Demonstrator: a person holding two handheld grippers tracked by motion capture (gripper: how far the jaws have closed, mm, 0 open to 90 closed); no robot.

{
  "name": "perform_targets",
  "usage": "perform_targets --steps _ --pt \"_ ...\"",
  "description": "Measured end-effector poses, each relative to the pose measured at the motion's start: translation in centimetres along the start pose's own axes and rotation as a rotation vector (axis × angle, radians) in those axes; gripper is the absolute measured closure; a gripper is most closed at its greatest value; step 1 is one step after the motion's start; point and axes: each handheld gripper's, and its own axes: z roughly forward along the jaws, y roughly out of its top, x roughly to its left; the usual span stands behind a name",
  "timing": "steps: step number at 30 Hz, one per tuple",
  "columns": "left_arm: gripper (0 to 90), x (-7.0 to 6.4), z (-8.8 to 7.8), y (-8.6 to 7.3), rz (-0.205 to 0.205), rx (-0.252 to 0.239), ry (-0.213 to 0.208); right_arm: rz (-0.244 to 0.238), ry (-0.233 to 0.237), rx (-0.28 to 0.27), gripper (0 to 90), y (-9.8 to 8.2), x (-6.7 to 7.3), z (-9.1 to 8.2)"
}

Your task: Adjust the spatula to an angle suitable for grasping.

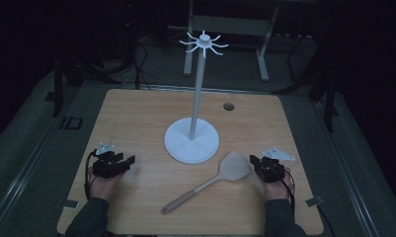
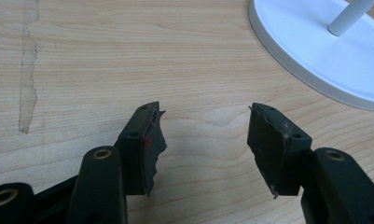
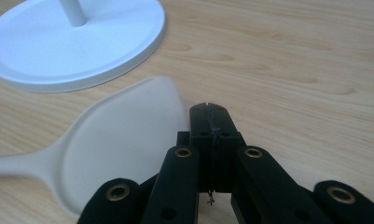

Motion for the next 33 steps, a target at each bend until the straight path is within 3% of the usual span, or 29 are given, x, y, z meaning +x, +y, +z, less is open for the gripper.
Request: perform_targets --steps 7,22,33 --pt "44.8 0.0 0.0 0.0 0.000 0.000 -0.001 -0.022 0.013 0.041 89.9 -1.0 1.0 -0.1" --pt "44.9 0.1 -0.1 0.0 -0.001 -0.001 0.000 -0.039 0.029 0.080 89.8 -3.0 1.9 -1.5" --pt "44.8 0.1 -0.1 0.0 -0.004 -0.001 0.000 -0.059 0.041 0.076 87.9 -1.7 2.4 -0.9"
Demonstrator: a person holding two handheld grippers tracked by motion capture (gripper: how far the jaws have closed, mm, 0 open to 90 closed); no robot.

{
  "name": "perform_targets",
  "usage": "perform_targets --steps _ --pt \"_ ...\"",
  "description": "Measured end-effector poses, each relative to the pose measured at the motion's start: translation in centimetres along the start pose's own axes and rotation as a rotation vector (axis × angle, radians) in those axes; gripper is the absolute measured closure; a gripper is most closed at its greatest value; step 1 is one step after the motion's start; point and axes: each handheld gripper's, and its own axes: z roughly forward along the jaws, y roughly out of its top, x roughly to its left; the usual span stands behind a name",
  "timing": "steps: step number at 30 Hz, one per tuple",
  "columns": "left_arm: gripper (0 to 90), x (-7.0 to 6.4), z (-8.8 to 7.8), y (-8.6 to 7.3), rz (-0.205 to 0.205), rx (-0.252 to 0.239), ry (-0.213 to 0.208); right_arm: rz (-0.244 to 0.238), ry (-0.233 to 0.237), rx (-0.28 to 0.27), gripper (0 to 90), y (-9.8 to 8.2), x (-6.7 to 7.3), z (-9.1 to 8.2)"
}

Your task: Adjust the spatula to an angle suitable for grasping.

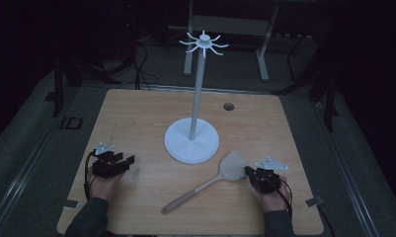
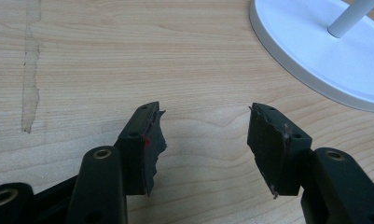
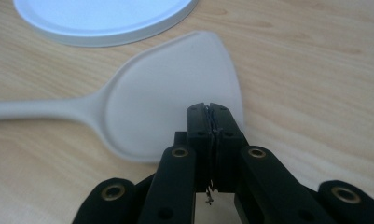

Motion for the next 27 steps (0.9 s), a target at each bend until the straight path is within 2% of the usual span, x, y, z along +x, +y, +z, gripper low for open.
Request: perform_targets --steps 5,12,14,15,17,20,23,27 --pt "44.8 0.0 0.0 0.0 0.000 0.000 0.000 -0.003 -0.013 -0.009 87.8 1.2 -0.3 0.9" --pt "44.8 0.1 0.0 0.0 0.002 0.000 -0.001 0.033 -0.039 -0.033 84.1 3.2 -1.4 2.1" --pt "44.8 0.1 -0.1 0.0 0.001 -0.002 -0.001 0.041 -0.036 -0.031 80.0 3.7 -1.7 2.5" --pt "44.9 0.1 -0.1 0.0 0.000 -0.002 -0.001 0.046 -0.035 -0.030 75.2 3.8 -1.8 2.6" --pt "44.8 0.1 -0.1 0.0 -0.002 -0.003 -0.001 0.058 0.003 -0.015 67.6 3.9 -2.0 2.9" --pt "44.9 0.1 -0.1 0.0 0.000 -0.002 0.000 0.054 0.022 0.001 63.4 3.7 -2.0 3.1" --pt "44.8 0.1 -0.1 0.0 0.002 -0.002 0.000 0.070 0.030 0.027 65.5 3.3 -2.2 3.3" --pt "44.8 0.1 -0.1 0.0 0.001 -0.001 0.001 0.106 0.058 0.031 71.9 3.0 -2.3 3.0"
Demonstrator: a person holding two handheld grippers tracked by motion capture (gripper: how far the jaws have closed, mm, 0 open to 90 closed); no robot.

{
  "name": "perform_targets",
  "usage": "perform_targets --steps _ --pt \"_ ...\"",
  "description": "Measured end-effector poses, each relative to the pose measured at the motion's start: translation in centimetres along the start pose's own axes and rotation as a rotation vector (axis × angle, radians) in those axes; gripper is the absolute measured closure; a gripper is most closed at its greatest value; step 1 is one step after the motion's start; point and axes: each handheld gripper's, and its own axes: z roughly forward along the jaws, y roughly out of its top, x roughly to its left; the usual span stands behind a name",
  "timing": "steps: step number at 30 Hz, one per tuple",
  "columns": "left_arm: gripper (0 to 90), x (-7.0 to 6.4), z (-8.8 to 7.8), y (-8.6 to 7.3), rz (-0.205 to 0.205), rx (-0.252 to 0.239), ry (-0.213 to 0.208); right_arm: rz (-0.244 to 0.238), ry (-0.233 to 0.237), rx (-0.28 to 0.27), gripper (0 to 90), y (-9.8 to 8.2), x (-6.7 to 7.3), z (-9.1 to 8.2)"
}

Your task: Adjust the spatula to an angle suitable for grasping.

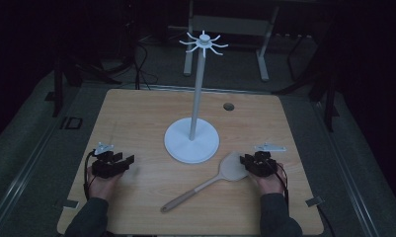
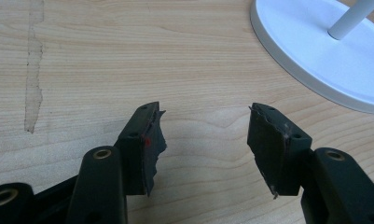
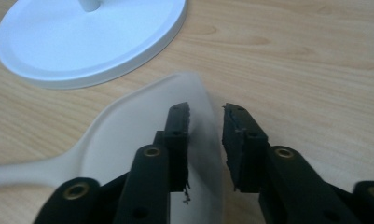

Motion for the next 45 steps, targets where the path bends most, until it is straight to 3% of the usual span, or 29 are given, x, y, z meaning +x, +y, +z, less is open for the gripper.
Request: perform_targets --steps 5,11,18,25,31,45 --pt "44.8 0.0 0.0 0.0 -0.002 -0.001 0.000 0.007 -0.001 0.015 71.9 -0.4 0.2 -0.6" --pt "44.8 0.0 0.0 0.0 0.001 0.001 0.000 0.055 0.017 0.022 71.2 -1.6 -0.1 -1.8" --pt "44.8 -0.1 0.1 0.0 0.002 0.003 0.003 0.057 0.017 0.017 69.4 -3.3 0.5 -3.5" --pt "44.8 -0.1 0.0 0.0 0.004 0.004 0.003 0.032 0.023 0.040 68.0 -4.5 1.1 -4.6" --pt "44.8 0.0 0.0 0.0 -0.003 -0.001 0.003 -0.007 0.013 0.130 70.1 -5.8 1.7 -3.8" --pt "44.8 0.0 0.0 0.0 0.001 0.004 0.002 -0.092 0.012 0.118 67.1 -5.6 4.2 -5.4"
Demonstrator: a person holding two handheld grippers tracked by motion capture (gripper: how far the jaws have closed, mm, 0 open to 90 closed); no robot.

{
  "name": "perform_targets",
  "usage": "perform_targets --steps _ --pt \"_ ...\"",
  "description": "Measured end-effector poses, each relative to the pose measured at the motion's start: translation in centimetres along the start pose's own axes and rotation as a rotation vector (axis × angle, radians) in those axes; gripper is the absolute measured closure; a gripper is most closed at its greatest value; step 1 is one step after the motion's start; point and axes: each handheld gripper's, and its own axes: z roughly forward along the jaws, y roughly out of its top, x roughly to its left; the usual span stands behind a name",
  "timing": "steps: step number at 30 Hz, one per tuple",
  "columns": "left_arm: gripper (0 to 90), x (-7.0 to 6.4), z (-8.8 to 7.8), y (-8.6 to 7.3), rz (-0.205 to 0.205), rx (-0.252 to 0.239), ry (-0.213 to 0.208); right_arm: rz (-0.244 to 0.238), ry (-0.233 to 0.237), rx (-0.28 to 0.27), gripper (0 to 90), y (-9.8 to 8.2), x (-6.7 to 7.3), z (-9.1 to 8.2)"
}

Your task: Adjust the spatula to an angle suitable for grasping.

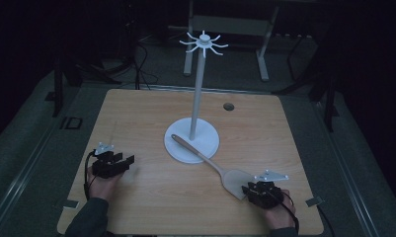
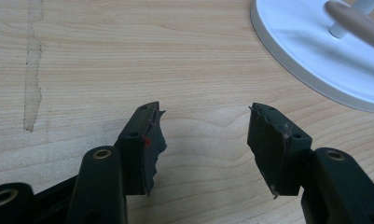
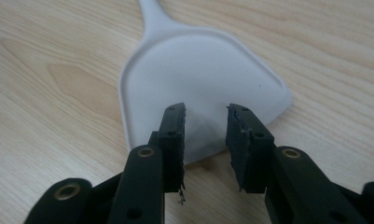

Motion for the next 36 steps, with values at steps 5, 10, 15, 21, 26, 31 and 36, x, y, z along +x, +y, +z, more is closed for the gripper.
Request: perform_targets --steps 5,10,15,21,26,31,36 --pt "44.8 0.0 0.0 0.0 0.000 -0.001 0.000 -0.008 0.007 -0.029 67.3 0.6 0.0 -0.6" --pt "44.8 0.0 0.0 0.0 0.002 0.001 0.001 -0.031 0.014 -0.054 67.6 2.2 0.4 -0.5" --pt "44.8 0.0 0.0 0.0 0.001 -0.001 0.000 -0.133 0.041 -0.056 67.6 5.1 1.8 1.2" --pt "44.8 0.1 0.0 0.0 -0.004 -0.005 -0.002 -0.209 0.067 0.009 67.0 8.0 2.9 4.1" --pt "44.8 0.1 -0.1 0.0 -0.004 -0.007 -0.004 -0.280 0.094 0.101 62.6 9.9 4.0 7.4" --pt "44.8 0.0 0.0 0.0 0.000 -0.004 -0.004 -0.294 0.067 0.161 67.8 9.8 4.1 9.2" --pt "44.8 0.1 0.0 0.0 -0.004 -0.006 -0.004 -0.311 0.043 0.192 74.1 9.4 3.7 8.9"
